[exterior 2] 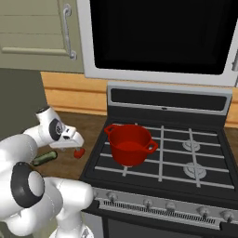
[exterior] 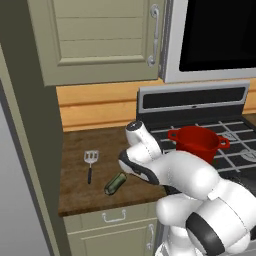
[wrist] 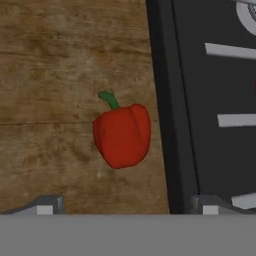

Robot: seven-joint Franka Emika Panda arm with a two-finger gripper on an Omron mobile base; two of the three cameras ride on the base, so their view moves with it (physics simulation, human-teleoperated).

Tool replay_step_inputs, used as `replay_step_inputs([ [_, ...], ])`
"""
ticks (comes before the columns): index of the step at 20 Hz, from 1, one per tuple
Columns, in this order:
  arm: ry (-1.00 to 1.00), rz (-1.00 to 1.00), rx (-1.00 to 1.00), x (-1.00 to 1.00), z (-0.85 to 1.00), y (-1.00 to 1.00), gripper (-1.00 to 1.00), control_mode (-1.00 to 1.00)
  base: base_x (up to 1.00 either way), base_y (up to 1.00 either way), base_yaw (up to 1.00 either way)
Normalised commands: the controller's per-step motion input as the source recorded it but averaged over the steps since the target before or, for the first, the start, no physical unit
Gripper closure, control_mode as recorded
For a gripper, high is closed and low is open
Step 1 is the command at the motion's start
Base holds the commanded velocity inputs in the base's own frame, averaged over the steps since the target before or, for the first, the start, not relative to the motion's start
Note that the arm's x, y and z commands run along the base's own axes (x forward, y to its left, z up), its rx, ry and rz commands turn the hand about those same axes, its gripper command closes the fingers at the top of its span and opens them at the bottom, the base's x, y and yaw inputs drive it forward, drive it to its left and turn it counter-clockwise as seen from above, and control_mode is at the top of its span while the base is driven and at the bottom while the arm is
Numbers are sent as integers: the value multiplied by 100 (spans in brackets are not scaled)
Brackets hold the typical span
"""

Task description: Put the cucumber and bell pepper in the pot. Retrieve the spatula and lightly stir the vegetables in the pot.

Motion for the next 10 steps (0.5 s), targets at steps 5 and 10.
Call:
replay_step_inputs([
  [5,0,0,0,42,-29,-6,-100,-100,0,0,0],
  [10,0,0,0,28,-33,-7,-100,-100,0,0,0],
])
